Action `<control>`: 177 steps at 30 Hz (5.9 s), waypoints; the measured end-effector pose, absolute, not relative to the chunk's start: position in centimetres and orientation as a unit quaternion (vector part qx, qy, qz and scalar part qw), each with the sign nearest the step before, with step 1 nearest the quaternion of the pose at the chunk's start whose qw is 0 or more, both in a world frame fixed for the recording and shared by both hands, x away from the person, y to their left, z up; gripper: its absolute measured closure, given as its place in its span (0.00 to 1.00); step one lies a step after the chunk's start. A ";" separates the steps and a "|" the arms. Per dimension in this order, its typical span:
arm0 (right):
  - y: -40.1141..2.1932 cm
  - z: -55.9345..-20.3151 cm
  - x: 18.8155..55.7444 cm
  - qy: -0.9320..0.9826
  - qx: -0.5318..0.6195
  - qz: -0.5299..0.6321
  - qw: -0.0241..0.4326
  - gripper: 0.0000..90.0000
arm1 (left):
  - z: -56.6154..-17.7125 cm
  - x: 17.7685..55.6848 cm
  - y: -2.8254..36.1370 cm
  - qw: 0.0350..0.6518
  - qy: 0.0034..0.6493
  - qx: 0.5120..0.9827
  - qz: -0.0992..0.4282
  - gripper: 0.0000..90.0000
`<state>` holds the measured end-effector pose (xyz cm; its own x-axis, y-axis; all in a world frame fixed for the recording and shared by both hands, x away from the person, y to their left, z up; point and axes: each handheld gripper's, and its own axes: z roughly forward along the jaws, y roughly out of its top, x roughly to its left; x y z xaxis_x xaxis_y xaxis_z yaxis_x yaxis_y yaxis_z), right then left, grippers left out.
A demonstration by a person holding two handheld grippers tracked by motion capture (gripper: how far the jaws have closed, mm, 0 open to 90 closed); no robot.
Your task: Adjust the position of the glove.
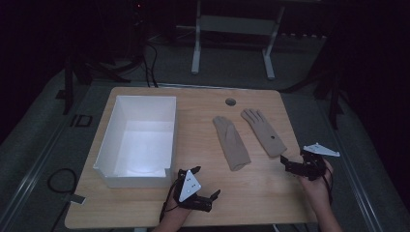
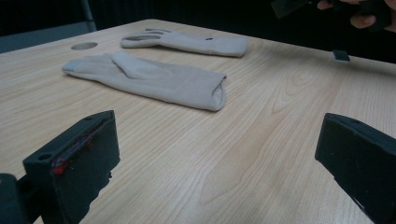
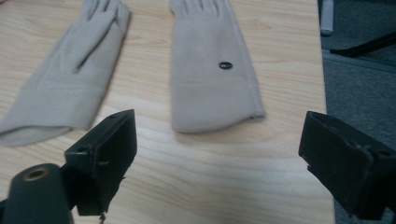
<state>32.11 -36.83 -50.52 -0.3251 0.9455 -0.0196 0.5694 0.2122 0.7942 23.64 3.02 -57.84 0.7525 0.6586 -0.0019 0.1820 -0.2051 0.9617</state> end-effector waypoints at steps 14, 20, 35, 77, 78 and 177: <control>-33.4 -48.9 34.1 0.755 0.489 0.371 0.231 0.17 | -57.8 23.6 3.0 0.566 0.281 0.746 0.210 0.00; -31.7 -48.6 35.0 0.763 0.476 0.375 0.226 0.17 | -57.8 23.7 3.0 0.566 0.281 0.746 0.208 0.00; -27.7 -49.5 37.9 0.794 0.443 0.367 0.195 0.28 | -57.8 23.7 3.0 0.567 0.278 0.747 0.207 0.00; -20.3 -55.4 45.7 0.828 0.434 0.313 0.171 0.54 | -57.8 23.7 3.0 0.568 0.278 0.748 0.204 0.00; -20.4 -55.5 45.7 0.826 0.435 0.316 0.168 0.56 | -57.8 23.7 3.0 0.568 0.277 0.748 0.203 0.00; -33.1 -50.6 41.7 0.773 0.454 0.375 0.238 0.57 | -57.8 23.6 2.8 0.564 0.274 0.752 0.201 0.00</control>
<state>41.74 -33.12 -50.58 -0.4745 0.8798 -0.0284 0.5223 0.3074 0.7955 23.63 2.81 -57.81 0.7692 0.6389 -0.0075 0.1858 -0.2125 0.9593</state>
